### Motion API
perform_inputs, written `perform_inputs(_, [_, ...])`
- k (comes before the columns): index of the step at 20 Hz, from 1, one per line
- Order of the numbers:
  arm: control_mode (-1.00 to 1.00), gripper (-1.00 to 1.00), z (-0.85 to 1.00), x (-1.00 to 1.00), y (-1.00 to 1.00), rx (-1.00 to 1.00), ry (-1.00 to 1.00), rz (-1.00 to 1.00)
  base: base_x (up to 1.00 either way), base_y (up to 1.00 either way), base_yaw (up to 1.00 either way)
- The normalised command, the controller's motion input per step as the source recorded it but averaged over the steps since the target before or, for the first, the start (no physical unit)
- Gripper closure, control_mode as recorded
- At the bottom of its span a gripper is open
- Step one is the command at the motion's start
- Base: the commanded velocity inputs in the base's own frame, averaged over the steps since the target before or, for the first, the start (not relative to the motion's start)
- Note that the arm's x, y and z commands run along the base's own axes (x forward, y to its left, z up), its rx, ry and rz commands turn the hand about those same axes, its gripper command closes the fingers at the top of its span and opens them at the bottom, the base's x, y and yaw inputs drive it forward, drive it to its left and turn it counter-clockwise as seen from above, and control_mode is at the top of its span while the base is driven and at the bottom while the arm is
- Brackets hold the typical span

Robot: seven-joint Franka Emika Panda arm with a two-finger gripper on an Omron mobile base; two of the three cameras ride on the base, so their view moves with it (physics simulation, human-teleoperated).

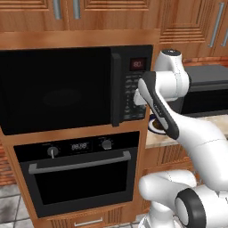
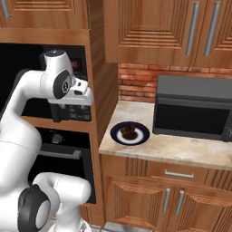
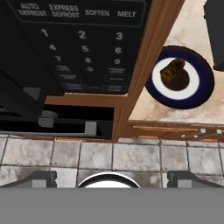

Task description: Pick the sweet potato from the counter and place it in the microwave. Then turn on the microwave.

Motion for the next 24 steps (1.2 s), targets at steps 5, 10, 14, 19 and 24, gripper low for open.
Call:
perform_inputs(5, [-1.00, -1.00, 0.04, -0.17, 0.15, 0.00, -0.07, -0.03, 0.00, 0.00, 0.00])
perform_inputs(10, [-1.00, -1.00, 0.09, -0.05, 0.25, 0.00, -0.06, -0.01, 0.00, 0.00, 0.00])
perform_inputs(14, [-1.00, -1.00, 0.17, -0.01, 0.29, 0.00, -0.03, -0.03, 0.00, 0.00, 0.00])
perform_inputs(19, [-1.00, -1.00, 0.19, -0.06, 0.21, 0.00, 0.00, -0.07, 0.00, 0.00, 0.00])
perform_inputs(24, [-1.00, -1.00, 0.15, -0.03, 0.19, 0.00, -0.01, -0.08, 0.00, 0.00, 0.00])
